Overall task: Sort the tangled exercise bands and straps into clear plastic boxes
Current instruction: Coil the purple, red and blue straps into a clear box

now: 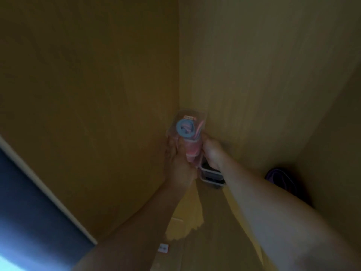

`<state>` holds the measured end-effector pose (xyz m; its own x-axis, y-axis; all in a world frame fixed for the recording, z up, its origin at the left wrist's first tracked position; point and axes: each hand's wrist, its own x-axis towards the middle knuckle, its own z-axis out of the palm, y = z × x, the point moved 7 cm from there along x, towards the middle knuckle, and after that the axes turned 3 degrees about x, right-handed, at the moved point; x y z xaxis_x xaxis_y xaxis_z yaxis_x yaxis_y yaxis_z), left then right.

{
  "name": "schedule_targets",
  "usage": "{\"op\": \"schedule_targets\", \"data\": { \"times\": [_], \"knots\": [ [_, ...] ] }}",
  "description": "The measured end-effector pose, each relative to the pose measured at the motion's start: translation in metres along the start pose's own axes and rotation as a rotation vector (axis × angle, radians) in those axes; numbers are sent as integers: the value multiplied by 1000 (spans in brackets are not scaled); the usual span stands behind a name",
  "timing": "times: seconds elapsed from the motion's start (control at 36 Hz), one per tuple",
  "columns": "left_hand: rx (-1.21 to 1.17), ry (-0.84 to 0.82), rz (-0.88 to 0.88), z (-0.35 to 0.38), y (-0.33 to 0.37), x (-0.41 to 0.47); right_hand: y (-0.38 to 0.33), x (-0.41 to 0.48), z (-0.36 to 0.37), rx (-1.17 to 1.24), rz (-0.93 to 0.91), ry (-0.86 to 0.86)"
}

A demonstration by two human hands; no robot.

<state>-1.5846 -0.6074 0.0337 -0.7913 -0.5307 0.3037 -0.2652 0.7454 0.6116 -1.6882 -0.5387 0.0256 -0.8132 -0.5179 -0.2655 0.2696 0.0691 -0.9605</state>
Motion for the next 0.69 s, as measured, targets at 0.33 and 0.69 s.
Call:
{"op": "schedule_targets", "data": {
  "times": [0.33, 0.69],
  "knots": [
    [-38, -53, 127, 8, 14, -21, -8, -28, -27, -3, -63, 77],
    [-212, -305, 288, 45, 52, -100, 22, -159, -111, -450, -93, 386]
  ]
}}
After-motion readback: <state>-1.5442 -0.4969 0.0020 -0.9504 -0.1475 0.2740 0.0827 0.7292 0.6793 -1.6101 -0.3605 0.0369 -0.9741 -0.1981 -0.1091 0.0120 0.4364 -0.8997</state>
